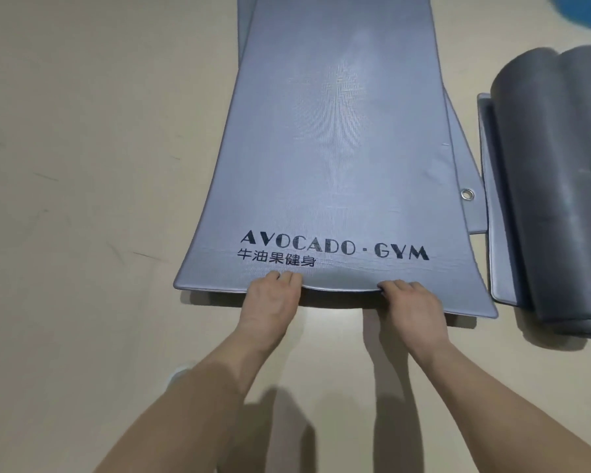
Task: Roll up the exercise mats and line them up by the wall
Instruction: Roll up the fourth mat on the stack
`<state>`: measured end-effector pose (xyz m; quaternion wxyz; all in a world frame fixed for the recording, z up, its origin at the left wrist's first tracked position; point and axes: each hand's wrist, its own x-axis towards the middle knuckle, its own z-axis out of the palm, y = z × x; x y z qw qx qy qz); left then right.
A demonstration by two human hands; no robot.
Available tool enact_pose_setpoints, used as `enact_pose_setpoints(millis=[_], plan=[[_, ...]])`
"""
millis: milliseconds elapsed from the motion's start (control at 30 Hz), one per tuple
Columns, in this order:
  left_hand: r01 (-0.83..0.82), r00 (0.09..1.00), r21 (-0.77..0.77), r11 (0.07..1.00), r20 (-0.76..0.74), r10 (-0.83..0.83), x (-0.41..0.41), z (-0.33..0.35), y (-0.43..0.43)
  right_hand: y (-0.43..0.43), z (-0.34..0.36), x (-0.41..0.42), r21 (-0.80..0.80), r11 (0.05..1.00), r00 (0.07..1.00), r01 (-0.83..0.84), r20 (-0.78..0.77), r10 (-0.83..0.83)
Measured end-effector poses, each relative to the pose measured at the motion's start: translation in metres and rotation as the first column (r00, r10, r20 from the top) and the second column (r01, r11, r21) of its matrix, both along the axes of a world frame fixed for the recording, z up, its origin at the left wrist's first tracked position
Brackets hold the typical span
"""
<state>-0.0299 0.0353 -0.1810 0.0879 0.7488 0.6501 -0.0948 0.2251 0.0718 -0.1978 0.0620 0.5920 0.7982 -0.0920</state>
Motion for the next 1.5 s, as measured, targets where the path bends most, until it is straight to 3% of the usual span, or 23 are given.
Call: enact_pose_setpoints(millis=[100,167,367,500,667,833,933,1033,1100,1267,1333,1400,1500], plan=[[-0.062,0.998,-0.029,0.998,0.004,0.062,0.011,0.032,-0.006,0.000,0.034,0.001,-0.022,0.998,0.999,0.051,0.018,-0.050],[-0.010,0.999,0.003,1.000,0.044,0.010,0.017,0.040,-0.020,-0.004,0.051,0.009,-0.053,0.997,0.997,0.057,0.049,-0.055],[-0.002,0.996,-0.111,0.994,-0.087,-0.008,0.023,0.047,-0.028,-0.001,0.066,0.026,-0.280,0.960,0.998,-0.006,0.059,0.024],[-0.041,0.997,-0.080,0.996,-0.076,0.035,0.018,0.035,0.003,0.014,0.051,0.026,-0.015,0.999,0.993,-0.047,0.107,0.048],[-0.059,0.992,-0.014,0.998,-0.113,0.057,0.010,0.012,0.042,0.034,0.024,0.013,0.296,0.952,0.996,-0.080,0.071,0.062],[-0.046,0.993,0.037,0.998,-0.110,0.050,0.005,0.001,0.071,0.030,0.012,0.005,0.418,0.904,0.996,-0.085,0.024,0.083],[-0.020,0.998,0.023,1.000,-0.065,0.021,0.001,-0.007,0.080,0.008,-0.004,0.017,0.218,0.965,0.988,-0.144,0.086,0.128],[0.109,0.994,0.198,0.974,0.005,-0.112,0.000,-0.013,0.080,0.008,-0.016,0.024,0.038,0.985,0.972,-0.169,0.169,0.160],[0.118,0.991,0.339,0.933,0.026,-0.135,-0.003,-0.016,0.071,0.015,-0.017,0.019,-0.002,0.984,0.965,-0.178,0.194,0.175],[0.143,0.986,0.448,0.883,0.013,-0.166,-0.014,-0.029,0.025,0.019,-0.018,0.014,-0.057,0.972,0.939,-0.228,0.251,0.235],[0.156,0.985,0.401,0.902,0.000,-0.171,-0.020,-0.035,0.004,0.018,-0.018,0.017,-0.046,0.975,0.945,-0.216,0.243,0.221],[0.145,0.988,0.226,0.963,-0.075,-0.131,-0.025,-0.039,-0.012,0.020,-0.019,0.016,-0.039,0.970,0.937,-0.240,0.253,0.242],[0.017,0.991,0.052,0.999,-0.136,-0.009,-0.020,-0.044,-0.013,0.021,-0.024,0.017,-0.029,0.965,0.936,-0.259,0.240,0.259]])
